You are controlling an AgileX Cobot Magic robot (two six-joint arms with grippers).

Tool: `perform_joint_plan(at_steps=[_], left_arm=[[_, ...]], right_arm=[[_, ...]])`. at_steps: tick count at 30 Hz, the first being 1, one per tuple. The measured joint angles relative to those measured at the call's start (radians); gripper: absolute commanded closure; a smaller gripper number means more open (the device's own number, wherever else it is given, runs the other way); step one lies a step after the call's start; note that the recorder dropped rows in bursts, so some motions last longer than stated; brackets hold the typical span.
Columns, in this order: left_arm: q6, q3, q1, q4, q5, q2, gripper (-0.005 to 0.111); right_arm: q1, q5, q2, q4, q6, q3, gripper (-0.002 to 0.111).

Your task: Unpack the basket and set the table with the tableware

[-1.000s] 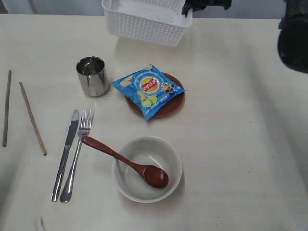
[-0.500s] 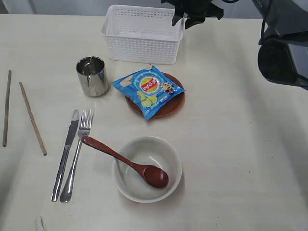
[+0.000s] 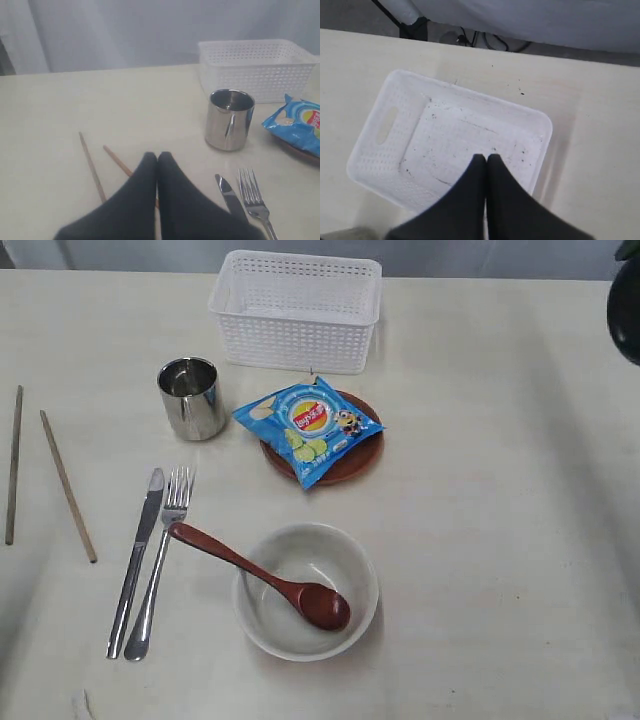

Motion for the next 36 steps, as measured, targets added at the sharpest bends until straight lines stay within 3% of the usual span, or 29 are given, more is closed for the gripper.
perform_joint_plan(at_steps=[15, 20, 24, 27, 31, 36], left_arm=[[0.0, 0.0, 0.0, 0.0, 0.0, 0.0, 0.107], [0.0, 0.0, 0.0, 0.0, 0.0, 0.0, 0.107], [0.0, 0.0, 0.0, 0.0, 0.0, 0.0, 0.107], [0.0, 0.0, 0.0, 0.0, 0.0, 0.0, 0.107], [0.0, 0.0, 0.0, 0.0, 0.0, 0.0, 0.107], [0.0, 0.0, 0.0, 0.0, 0.0, 0.0, 0.107]], right_arm=[[-0.165, 0.0, -0.457, -0.143, 0.023, 0.002, 0.109], [-0.228, -0.002, -0.614, -0.187, 0.039, 0.111, 0.109], [-0.233, -0.03, -0.811, -0.265, 0.046, 0.323, 0.109], [-0.233, -0.152, -0.99, -0.343, 0.067, 0.521, 0.109], [-0.233, -0.39, -1.243, -0.48, 0.133, 0.864, 0.109], [-0.233, -0.803, -1.557, -0.512, 0.194, 1.393, 0.109]])
